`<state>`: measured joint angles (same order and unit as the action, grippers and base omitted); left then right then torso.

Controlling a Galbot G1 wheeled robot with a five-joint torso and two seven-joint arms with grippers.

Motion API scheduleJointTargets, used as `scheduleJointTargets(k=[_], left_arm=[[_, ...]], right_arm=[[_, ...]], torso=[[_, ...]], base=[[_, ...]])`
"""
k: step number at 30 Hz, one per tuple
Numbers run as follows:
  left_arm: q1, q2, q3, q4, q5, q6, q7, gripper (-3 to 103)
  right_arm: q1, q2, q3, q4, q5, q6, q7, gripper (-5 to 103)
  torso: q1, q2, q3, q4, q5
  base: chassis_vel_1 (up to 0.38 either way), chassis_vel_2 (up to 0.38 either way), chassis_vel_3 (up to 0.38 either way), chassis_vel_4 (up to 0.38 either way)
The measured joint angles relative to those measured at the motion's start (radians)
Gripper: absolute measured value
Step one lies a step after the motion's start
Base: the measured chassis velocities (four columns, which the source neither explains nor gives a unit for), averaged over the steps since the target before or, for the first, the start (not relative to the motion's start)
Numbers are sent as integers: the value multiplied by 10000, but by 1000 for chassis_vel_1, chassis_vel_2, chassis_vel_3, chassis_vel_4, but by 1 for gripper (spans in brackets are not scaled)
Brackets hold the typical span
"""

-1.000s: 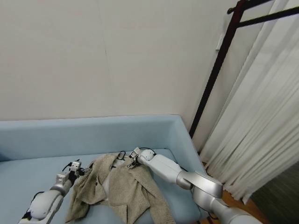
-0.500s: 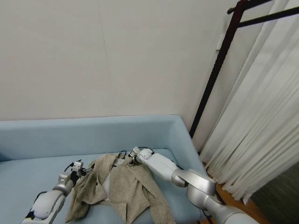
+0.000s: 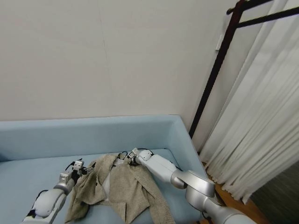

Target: Pick up the clothes from the sofa and hang them on the clothes hanger.

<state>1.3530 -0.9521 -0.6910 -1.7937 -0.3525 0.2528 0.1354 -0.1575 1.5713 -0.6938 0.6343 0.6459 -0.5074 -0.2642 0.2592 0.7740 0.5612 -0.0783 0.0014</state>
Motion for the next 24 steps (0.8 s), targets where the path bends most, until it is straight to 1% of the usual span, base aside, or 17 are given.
scheduleJointTargets(k=[3,6,8,10,12,13,16,17,18,20,22,24], left_arm=[[11,9,-11,-9,-1,-17,3,100],[4,32,-14,-16,-4,-43,15,100],[1,34,-12,-18,-4,-44,16,100],[-29,36,34,-49,-4,-52,23,100],[-42,30,61,-78,-4,-55,28,100],[-42,30,61,-78,-4,-55,28,100],[-15,38,80,-139,-2,-75,71,100],[-15,38,80,-139,-2,-75,71,100],[3,48,80,-164,-1,-80,76,100],[64,85,76,-238,17,-110,80,100],[78,96,70,-262,21,-118,80,100],[131,140,41,-368,27,-144,80,100]], right_arm=[[-20,-15,-7,74,-70,59,51,10],[-121,-234,-45,712,-48,68,451,10],[-139,-278,-44,834,-59,68,527,10],[-232,-541,34,1494,-371,168,870,10],[-328,-820,193,2108,-620,192,1146,10],[-328,-820,193,2108,-620,192,1146,10],[-592,-1586,485,3681,-1256,256,1739,10],[-592,-1586,485,3681,-1256,256,1739,10],[-675,-1789,561,4093,-1412,286,1890,10],[-920,-2272,856,5064,-2043,397,2140,10],[-977,-2378,935,5280,-2210,451,2167,10],[-1230,-2796,1301,6107,-2934,659,2313,10]], torso=[[0,-1,0,2,0],[2,-1,4,7,0],[2,-1,4,8,0],[3,-2,5,12,2],[2,-3,4,9,2],[2,-3,4,9,2],[2,-3,4,2,2],[2,-3,4,2,2],[3,-3,4,2,3],[3,-3,3,4,2],[2,-3,3,4,3],[2,-3,2,5,3]], base=[[0,0,0,0],[0,0,0,0],[0,0,0,0],[0,0,0,0],[0,0,0,0],[0,0,0,0],[0,0,0,0],[0,0,0,0],[0,0,0,0],[0,0,0,0],[0,0,0,0],[0,0,0,0]])
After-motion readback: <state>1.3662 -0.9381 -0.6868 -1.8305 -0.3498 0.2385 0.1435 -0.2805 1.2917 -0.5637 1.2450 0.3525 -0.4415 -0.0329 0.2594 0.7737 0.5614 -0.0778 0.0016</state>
